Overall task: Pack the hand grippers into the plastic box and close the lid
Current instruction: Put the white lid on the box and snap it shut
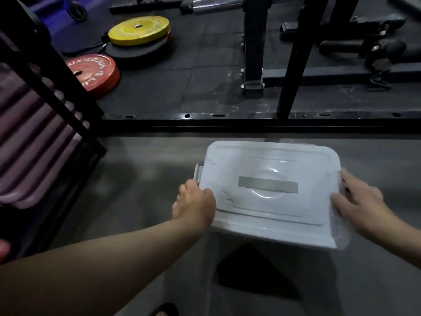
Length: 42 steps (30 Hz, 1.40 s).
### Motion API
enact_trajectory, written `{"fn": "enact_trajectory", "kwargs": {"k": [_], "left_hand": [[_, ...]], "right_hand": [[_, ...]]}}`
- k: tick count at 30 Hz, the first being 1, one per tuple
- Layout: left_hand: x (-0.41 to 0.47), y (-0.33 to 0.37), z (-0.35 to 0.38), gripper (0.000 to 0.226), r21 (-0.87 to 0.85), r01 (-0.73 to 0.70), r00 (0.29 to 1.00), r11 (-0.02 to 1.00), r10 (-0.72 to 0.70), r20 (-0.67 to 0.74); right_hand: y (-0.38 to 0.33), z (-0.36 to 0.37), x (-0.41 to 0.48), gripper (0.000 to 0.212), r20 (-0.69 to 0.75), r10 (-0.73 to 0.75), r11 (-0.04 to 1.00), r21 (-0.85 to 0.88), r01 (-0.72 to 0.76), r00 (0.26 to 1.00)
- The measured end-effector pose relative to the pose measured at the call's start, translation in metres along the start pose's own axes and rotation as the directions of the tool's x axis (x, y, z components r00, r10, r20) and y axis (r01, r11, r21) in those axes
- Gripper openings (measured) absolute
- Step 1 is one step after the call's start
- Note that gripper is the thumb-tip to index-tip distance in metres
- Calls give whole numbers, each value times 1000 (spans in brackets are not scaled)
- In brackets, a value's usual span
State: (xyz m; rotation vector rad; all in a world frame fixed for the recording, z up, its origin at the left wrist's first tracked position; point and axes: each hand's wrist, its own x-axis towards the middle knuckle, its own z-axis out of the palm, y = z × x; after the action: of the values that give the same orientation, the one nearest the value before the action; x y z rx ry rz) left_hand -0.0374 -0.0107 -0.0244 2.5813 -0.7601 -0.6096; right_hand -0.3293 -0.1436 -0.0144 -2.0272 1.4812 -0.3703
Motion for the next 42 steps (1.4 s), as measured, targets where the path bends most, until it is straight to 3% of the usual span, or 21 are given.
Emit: {"fn": "enact_trajectory", "kwargs": {"k": [3,6,11,15,23,27,30,32,35,42], "left_hand": [[12,8,-1,43,-28,2,1000,1000,-1,28],[26,9,0,40,-91,-29,999,995,32,40],[36,8,3,37,-31,-57,998,998,57,14],[50,10,4,37,8,-55,998,998,55,-1],[47,10,4,37,19,3,998,1000,-2,-61],[43,13,3,39,-134,67,998,989,-67,0],[42,12,3,65,-439,138,989,888,-102,106],[38,14,3,72,-480,243,970,843,-198,144],[37,15,2,57,-485,283,959,827,-230,167],[37,19,6,34,-332,85,996,939,-89,4]], "right_hand": [[-7,0,17,18,57,-5,998,60,2,998],[-12,6,28,21,-11,12,995,94,-11,1000],[-16,15,34,27,-77,87,978,196,-70,993],[-9,20,36,22,-85,4,996,87,4,996],[2,30,36,36,-73,-15,998,-64,10,997],[4,35,39,42,-98,-1,991,-131,-12,995],[5,37,41,41,-103,-3,982,-190,-17,995],[5,39,43,43,-101,6,972,-232,-29,995],[5,41,44,44,-99,-1,964,-264,-26,995],[4,43,43,46,-125,-18,961,-277,-18,992]]}}
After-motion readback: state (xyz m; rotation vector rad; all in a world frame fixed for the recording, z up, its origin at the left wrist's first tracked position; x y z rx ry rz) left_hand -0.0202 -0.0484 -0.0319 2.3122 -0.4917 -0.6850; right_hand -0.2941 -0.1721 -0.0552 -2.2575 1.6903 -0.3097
